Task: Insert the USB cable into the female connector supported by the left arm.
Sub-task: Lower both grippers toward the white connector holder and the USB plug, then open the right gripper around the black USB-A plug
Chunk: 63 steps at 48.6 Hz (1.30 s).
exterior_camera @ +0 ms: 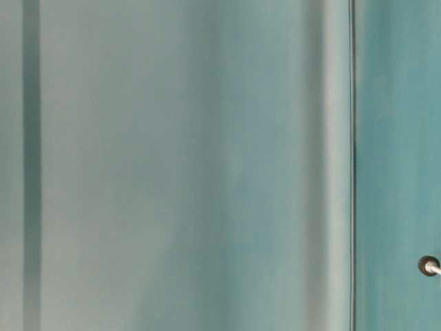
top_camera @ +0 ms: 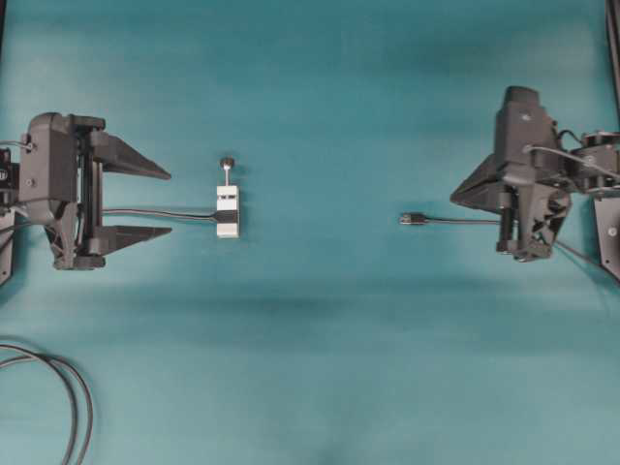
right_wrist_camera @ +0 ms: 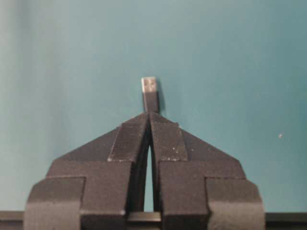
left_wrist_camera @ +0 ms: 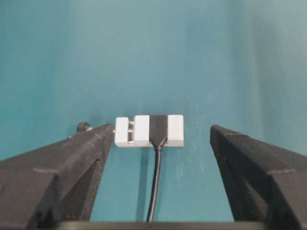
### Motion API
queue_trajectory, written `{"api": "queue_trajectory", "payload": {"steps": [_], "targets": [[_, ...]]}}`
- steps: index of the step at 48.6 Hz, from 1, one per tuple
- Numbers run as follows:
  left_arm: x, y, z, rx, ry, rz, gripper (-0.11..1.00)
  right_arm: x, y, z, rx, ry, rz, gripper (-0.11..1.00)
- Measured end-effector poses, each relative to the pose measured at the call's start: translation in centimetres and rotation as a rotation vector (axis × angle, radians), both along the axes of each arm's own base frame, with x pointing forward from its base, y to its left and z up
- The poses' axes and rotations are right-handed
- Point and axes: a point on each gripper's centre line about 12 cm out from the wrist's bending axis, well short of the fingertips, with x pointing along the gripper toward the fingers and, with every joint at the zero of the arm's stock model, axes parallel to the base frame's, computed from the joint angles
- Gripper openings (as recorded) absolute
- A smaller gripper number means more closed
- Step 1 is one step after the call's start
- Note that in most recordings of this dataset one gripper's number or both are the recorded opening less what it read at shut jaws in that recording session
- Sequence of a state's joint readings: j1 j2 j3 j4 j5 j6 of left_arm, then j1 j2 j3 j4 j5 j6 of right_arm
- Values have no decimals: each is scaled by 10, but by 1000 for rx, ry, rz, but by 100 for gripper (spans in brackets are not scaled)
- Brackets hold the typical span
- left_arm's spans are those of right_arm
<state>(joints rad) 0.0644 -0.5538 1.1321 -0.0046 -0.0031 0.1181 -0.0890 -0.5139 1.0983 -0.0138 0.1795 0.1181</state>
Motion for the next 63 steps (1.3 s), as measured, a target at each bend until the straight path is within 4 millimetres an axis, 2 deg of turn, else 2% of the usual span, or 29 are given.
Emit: {"api": "queue_trajectory", "payload": {"steps": [4, 12, 15, 35, 43, 63], "targets": [[0, 0, -1, 0, 2, 2, 84, 4, 0, -4, -5, -6, 4, 17], [-1, 0, -1, 0, 3, 2, 75, 5, 0, -13, -16, -22, 13, 57], [-1, 0, -1, 0, 3, 2, 68, 5, 0, -18, -15, -17, 13, 64], [-3, 0, -4, -2, 11, 2, 65, 15, -1, -49, -16, 12, 25, 61], [-4, -1, -6, -16, 13, 9, 65, 22, -1, -56, -18, -26, 30, 61], [-4, -3, -6, -24, 12, 5, 65, 10, -4, -71, -13, -79, 9, 61]]}}
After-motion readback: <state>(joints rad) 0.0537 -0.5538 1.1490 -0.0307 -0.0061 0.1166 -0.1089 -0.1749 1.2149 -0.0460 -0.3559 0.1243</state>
